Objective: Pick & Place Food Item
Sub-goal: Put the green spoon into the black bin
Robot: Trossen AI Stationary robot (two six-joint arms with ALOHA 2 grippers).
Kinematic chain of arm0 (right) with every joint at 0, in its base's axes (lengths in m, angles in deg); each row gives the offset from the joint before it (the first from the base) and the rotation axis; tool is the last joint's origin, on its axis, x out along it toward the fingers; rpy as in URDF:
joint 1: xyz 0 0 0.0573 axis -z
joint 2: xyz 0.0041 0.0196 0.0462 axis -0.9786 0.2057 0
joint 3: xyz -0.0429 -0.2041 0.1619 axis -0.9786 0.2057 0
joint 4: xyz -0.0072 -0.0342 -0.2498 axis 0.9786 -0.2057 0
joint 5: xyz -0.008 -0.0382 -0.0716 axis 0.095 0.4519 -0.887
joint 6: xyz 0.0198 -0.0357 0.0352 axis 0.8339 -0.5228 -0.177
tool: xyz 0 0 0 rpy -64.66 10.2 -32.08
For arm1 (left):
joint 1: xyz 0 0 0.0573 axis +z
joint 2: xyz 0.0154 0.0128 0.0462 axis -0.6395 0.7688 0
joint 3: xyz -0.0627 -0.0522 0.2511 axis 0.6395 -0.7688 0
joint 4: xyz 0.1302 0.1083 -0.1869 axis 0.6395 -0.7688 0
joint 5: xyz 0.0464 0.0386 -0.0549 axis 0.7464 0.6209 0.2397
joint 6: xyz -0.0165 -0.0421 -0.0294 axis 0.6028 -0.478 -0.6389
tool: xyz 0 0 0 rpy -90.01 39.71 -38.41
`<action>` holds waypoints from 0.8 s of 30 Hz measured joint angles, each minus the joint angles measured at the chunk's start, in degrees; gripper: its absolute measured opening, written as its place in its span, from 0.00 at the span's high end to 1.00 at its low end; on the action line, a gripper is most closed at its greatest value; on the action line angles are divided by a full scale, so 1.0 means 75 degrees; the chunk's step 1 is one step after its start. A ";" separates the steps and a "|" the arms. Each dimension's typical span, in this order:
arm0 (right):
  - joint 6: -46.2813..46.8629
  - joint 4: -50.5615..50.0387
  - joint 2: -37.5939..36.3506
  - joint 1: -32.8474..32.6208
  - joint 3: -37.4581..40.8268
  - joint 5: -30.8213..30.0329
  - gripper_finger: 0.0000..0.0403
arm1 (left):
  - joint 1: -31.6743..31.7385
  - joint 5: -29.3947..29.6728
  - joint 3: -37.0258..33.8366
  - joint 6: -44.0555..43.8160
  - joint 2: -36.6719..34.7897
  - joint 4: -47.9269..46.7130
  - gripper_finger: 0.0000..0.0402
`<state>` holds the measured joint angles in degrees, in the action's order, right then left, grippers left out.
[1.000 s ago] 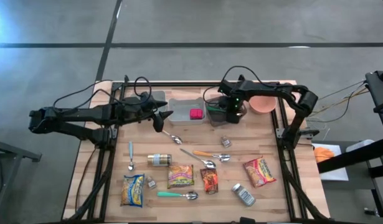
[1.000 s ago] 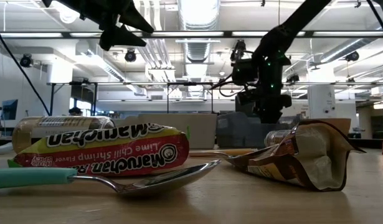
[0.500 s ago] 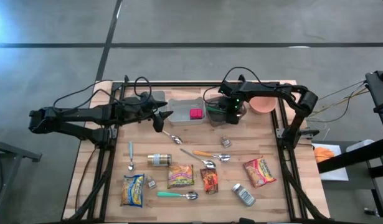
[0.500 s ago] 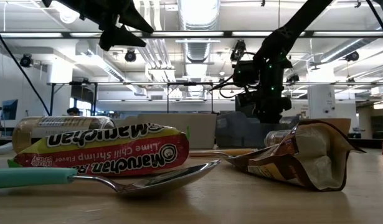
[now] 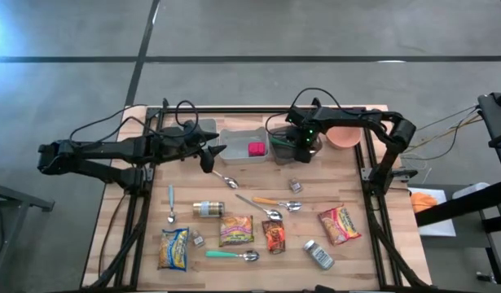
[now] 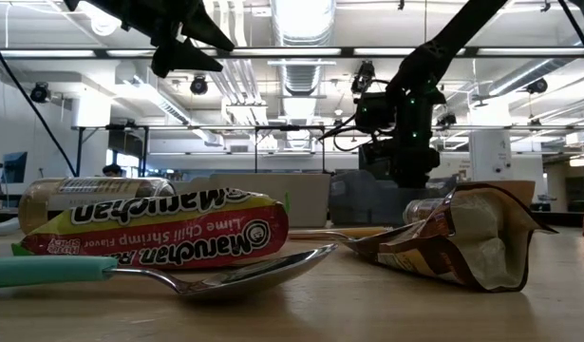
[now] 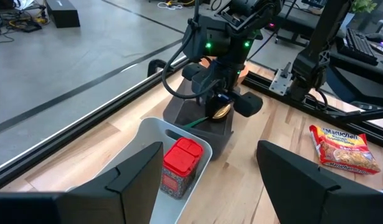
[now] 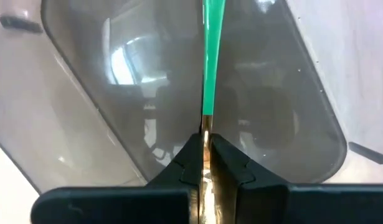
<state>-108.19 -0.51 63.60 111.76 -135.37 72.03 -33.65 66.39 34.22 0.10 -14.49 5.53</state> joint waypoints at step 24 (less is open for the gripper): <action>0.1265 -0.0068 -0.0073 0.0000 -0.0290 -0.0200 0.97 | 0.0000 -0.0003 0.0000 -0.0003 0.0000 -0.0007 0.35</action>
<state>-98.71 -1.01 63.05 111.76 -137.55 70.53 -33.65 66.37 34.22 0.08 -14.49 5.47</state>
